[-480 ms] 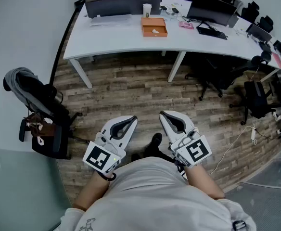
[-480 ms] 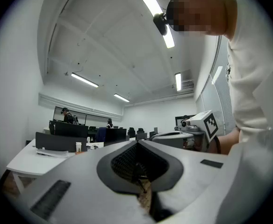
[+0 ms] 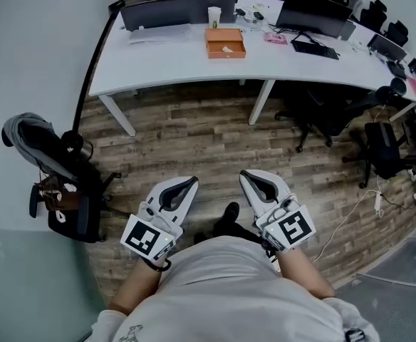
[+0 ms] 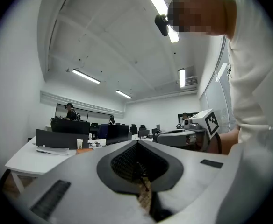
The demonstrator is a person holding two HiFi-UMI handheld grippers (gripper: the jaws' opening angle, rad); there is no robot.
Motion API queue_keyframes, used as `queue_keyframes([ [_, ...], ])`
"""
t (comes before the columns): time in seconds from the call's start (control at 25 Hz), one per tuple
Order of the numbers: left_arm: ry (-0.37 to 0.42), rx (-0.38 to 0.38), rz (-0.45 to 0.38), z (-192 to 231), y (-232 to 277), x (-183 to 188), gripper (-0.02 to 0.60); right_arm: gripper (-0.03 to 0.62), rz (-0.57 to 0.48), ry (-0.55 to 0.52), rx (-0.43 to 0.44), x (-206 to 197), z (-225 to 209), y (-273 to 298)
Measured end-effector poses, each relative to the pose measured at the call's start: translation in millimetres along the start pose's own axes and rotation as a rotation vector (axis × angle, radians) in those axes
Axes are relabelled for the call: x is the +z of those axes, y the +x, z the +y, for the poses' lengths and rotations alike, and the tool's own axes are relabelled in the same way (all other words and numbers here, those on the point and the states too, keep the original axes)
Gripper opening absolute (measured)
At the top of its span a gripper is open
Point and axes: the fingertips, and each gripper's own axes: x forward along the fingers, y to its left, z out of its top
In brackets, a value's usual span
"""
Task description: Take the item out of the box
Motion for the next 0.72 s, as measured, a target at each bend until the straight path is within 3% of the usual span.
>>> queue_keyframes([
  [0.52, 0.009, -0.022, 0.018, 39, 179, -5, -0.002, 0.003, -0.012, 0.013, -0.006, -7, -177, 9],
  [0.72, 0.000, -0.039, 0.022, 36, 226, -4, -0.002, 0.003, -0.009, 0.007, 0.002, -3, -218, 3],
])
